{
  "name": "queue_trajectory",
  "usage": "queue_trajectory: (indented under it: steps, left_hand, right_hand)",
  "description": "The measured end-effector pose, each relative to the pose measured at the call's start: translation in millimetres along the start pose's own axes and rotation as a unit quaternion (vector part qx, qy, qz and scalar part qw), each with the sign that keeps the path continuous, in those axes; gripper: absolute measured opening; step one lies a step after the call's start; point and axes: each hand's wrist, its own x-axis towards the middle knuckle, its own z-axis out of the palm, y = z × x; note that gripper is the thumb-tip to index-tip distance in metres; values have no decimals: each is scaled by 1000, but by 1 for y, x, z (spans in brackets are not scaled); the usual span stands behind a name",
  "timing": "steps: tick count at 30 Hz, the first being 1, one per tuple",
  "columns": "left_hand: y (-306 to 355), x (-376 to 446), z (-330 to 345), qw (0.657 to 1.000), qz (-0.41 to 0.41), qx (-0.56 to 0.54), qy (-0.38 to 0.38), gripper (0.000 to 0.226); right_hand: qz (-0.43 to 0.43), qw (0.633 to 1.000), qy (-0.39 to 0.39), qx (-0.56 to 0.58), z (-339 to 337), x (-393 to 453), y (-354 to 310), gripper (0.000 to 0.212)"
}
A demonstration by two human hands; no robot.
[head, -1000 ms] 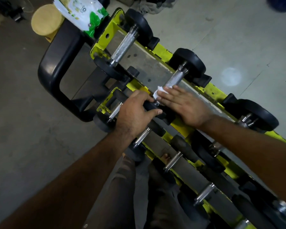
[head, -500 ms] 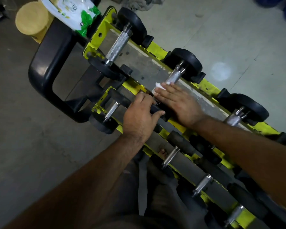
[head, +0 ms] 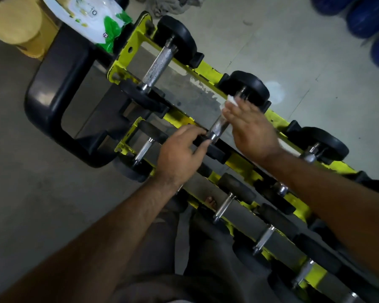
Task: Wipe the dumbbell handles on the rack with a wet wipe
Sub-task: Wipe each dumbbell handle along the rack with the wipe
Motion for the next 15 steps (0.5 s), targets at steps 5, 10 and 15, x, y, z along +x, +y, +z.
queue_trajectory:
  steps: [5, 10, 15]
  left_hand:
    - [-9, 14, -7, 995, -46, -38, -75, 25]
    - [-3, 16, -9, 991, -94, -26, -94, 30]
    - [10, 25, -10, 982, -117, -5, -146, 33]
  right_hand:
    - [-59, 997, -50, 1, -7, -6, 0, 44]
    - [8, 994, -103, -15, -11, -5, -24, 50]
    - [90, 985, -135, -62, -33, 11, -12, 54]
